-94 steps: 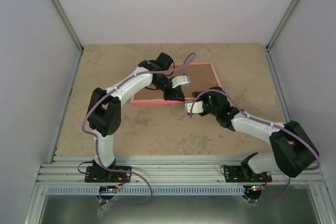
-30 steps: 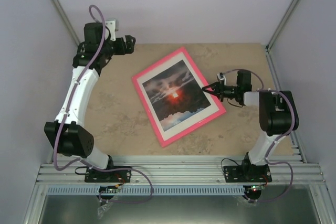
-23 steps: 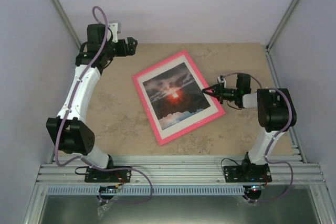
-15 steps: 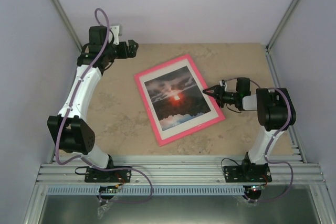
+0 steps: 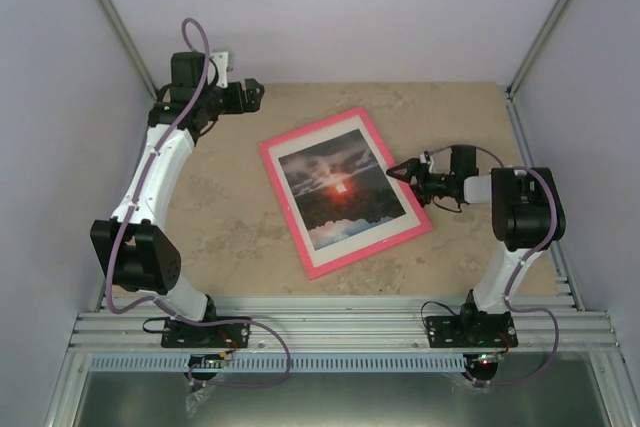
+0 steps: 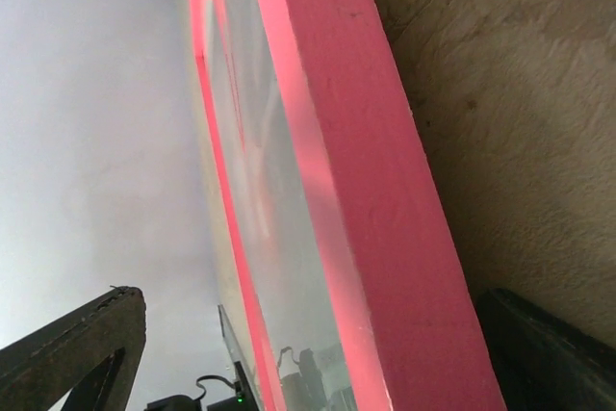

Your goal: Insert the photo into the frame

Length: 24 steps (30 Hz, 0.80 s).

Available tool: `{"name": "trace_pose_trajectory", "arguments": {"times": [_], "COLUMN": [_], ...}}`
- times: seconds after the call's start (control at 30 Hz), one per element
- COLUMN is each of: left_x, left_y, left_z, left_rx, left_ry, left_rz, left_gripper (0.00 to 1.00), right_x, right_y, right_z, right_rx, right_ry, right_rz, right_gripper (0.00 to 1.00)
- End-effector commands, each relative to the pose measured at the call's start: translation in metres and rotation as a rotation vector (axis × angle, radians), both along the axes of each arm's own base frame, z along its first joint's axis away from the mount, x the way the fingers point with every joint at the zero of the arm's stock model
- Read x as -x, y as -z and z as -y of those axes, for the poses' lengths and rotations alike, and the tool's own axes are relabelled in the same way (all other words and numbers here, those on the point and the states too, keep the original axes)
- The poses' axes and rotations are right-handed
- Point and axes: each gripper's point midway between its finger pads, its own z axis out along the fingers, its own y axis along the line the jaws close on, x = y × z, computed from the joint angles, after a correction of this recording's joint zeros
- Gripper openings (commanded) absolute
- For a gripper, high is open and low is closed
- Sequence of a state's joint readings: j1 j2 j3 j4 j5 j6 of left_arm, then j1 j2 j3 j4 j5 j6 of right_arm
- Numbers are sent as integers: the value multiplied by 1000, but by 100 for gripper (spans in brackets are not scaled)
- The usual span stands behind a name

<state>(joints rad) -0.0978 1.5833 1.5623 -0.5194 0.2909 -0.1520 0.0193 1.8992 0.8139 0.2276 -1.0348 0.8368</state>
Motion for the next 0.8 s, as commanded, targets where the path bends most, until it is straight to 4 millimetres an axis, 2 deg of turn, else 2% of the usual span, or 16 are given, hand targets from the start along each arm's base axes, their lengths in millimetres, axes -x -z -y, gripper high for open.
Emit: {"name": "trace_pose_trajectory", "arguments": {"times": [0.0, 0.13, 0.17, 0.27, 0.33, 0.4, 0.47, 0.53, 0.57, 0.63, 0.77], "left_x": [5, 6, 5, 3, 0, -3, -6, -10, -12, -18, -34], "left_y": [-3, -3, -3, -3, -1, 3, 7, 11, 13, 18, 39], "left_z": [0, 1, 1, 0, -2, -2, -2, -1, 0, 2, 6], "left_rx": [17, 22, 21, 11, 0, -10, -12, -11, -10, -15, -36], "left_ry": [6, 9, 10, 7, 2, 2, 2, 9, 12, 27, 57], "left_rz": [5, 4, 5, 10, 7, 4, -3, -9, -10, -13, -50], "left_gripper": [99, 99, 99, 99, 99, 99, 99, 99, 99, 99, 99], "right_x": [-12, -26, -25, -36, -47, -57, -64, -64, -61, -40, 25], "right_y": [-18, -24, -19, -24, -31, -48, -75, -99, -108, -122, -124], "right_z": [7, 13, 14, 16, 28, 41, 48, 51, 53, 45, 24], "right_rx": [67, 182, 238, 442, 603, 717, 802, 871, 897, 875, 774], "right_ry": [-1, -21, -30, -103, -114, -117, -125, -165, -191, -315, -670], "right_rz": [82, 169, 155, 281, 369, 470, 595, 719, 769, 881, 1025], "right_gripper": [94, 97, 98, 98, 98, 98, 98, 98, 98, 98, 96]}}
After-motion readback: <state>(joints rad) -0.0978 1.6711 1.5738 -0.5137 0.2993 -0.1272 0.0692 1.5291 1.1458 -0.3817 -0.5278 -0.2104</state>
